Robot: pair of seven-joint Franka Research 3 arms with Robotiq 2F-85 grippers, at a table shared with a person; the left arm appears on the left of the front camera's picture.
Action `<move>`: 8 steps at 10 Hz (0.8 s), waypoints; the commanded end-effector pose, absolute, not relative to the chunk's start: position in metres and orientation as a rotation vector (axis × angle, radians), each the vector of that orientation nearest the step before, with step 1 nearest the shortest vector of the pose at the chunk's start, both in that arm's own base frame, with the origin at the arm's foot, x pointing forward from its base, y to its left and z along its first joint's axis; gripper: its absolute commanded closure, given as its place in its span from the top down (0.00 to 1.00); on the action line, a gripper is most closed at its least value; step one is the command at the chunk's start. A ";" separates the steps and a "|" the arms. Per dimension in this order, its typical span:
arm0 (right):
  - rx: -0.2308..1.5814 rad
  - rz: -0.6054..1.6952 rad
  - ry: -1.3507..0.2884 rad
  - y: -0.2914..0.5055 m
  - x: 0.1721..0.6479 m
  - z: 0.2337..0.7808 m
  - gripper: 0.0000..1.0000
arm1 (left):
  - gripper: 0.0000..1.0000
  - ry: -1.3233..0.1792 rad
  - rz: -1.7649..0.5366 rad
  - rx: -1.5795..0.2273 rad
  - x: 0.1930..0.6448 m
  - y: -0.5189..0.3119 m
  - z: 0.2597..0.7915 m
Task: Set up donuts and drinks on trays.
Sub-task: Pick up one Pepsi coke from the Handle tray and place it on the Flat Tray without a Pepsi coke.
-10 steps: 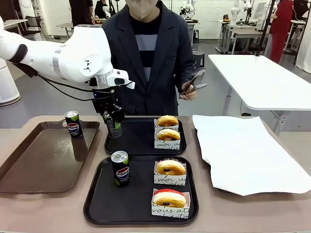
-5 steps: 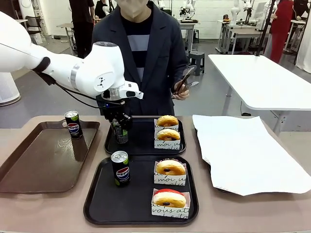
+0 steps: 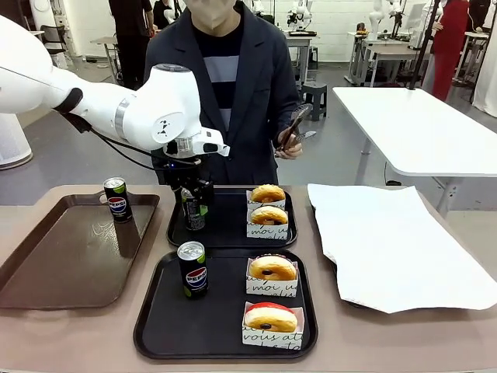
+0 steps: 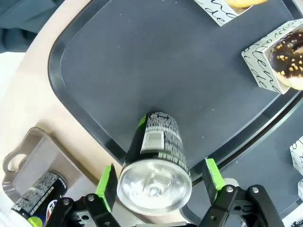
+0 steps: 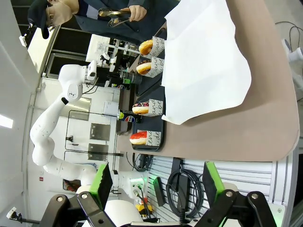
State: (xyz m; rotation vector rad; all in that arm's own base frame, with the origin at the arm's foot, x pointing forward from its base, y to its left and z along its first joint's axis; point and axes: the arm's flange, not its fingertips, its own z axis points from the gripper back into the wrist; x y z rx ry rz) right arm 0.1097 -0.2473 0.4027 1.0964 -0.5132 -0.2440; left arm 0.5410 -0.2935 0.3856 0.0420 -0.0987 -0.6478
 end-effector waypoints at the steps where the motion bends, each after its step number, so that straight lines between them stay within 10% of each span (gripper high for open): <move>1: 1.111 -0.237 -0.538 -0.249 0.100 0.403 1.00 | 1.00 -0.092 -0.607 0.071 0.532 -0.287 0.403; 8: 1.111 -0.237 -0.538 -0.249 0.100 0.403 1.00 | 1.00 -0.206 -0.563 0.024 0.442 -0.229 0.456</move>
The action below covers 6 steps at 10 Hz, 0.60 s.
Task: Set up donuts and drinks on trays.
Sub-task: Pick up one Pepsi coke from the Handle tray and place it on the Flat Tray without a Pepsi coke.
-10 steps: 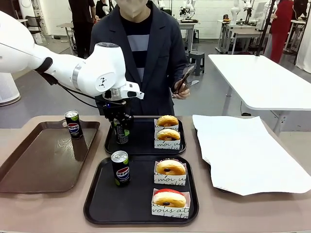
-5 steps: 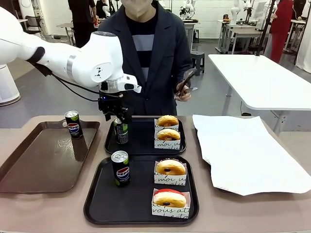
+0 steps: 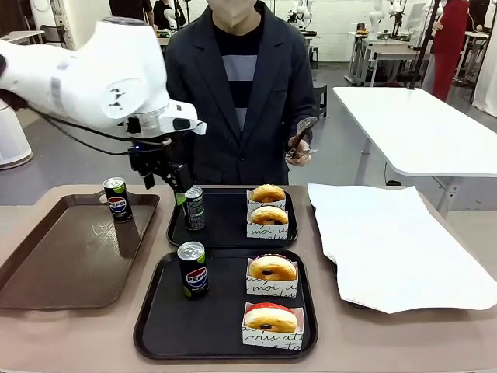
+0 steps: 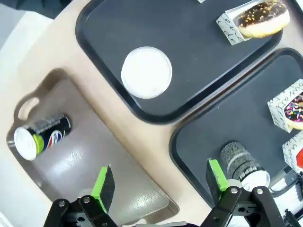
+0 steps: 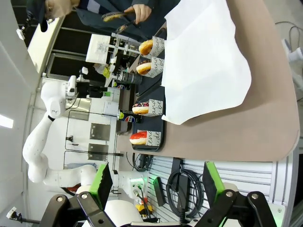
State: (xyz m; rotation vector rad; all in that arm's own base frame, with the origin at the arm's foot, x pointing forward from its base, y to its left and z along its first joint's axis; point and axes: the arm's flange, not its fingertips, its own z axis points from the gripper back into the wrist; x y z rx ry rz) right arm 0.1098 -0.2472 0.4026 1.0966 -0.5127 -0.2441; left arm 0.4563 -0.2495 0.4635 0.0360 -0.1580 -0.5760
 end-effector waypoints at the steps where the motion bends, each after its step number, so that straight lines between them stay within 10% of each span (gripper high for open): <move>1: 1.111 -0.237 -0.538 -0.249 0.100 0.403 1.00 | 1.00 -0.198 -0.541 0.041 0.438 -0.215 0.452; 6: 1.111 -0.237 -0.538 -0.249 0.100 0.403 1.00 | 1.00 -0.171 -0.555 0.042 0.446 -0.234 0.462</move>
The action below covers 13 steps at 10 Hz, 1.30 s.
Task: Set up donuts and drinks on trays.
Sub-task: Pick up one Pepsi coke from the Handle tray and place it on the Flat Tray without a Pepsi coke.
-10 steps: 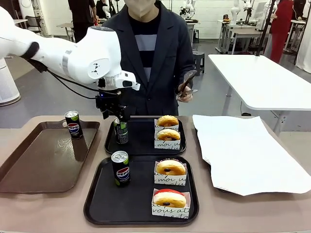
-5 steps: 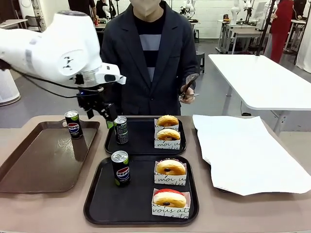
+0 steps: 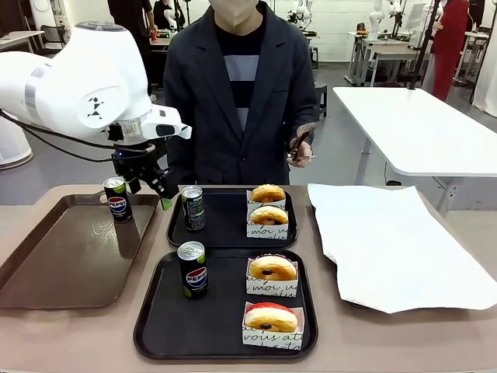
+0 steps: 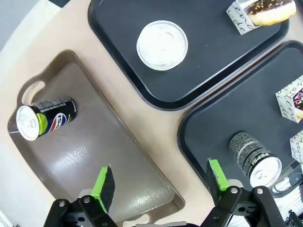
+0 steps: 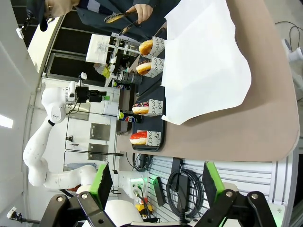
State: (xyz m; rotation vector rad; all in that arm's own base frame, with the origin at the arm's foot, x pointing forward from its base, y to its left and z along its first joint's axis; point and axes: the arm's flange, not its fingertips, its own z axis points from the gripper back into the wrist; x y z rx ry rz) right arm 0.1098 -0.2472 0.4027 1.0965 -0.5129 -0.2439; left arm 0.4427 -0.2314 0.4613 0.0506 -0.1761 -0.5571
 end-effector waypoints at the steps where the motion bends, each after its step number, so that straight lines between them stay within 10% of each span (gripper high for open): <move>1: 1.111 -0.237 -0.538 -0.249 0.100 0.403 1.00 | 1.00 -0.170 -0.552 0.053 0.441 -0.227 0.458; 8: 1.111 -0.237 -0.538 -0.249 0.100 0.403 1.00 | 1.00 -0.015 -0.069 -0.431 0.421 0.024 0.513; 13: 1.111 -0.237 -0.538 -0.249 0.100 0.403 1.00 | 1.00 -0.331 -0.066 -1.006 0.416 0.125 0.446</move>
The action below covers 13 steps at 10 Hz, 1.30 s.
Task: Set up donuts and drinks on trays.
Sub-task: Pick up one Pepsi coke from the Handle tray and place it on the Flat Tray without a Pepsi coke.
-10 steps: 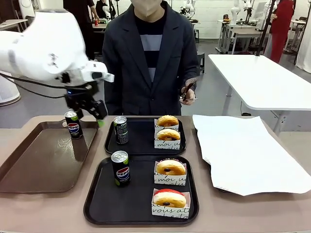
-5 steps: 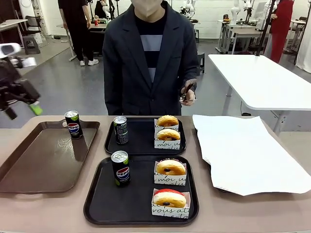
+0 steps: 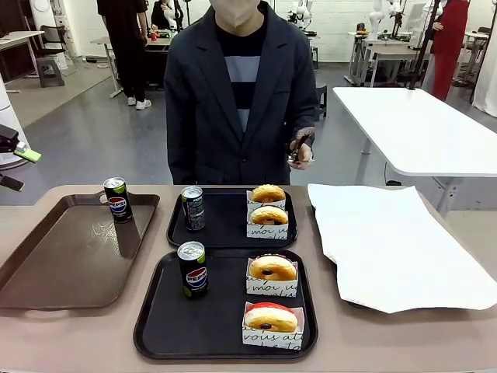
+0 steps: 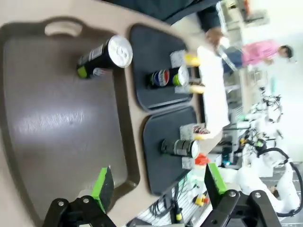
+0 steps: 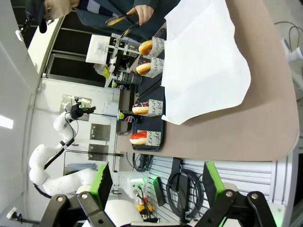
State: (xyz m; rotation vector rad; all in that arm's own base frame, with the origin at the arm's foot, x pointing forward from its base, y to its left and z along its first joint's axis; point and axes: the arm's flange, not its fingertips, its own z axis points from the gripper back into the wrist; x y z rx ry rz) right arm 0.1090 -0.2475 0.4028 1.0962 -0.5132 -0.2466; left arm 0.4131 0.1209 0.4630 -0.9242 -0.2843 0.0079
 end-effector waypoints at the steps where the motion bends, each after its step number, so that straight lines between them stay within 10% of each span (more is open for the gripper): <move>1: 1.111 -0.237 -0.538 -0.249 0.100 0.403 1.00 | 1.00 -0.376 -0.054 -1.062 0.418 0.143 0.436; 13: 1.111 -0.237 -0.538 -0.249 0.100 0.403 1.00 | 1.00 -0.307 0.109 -1.129 0.420 0.198 0.395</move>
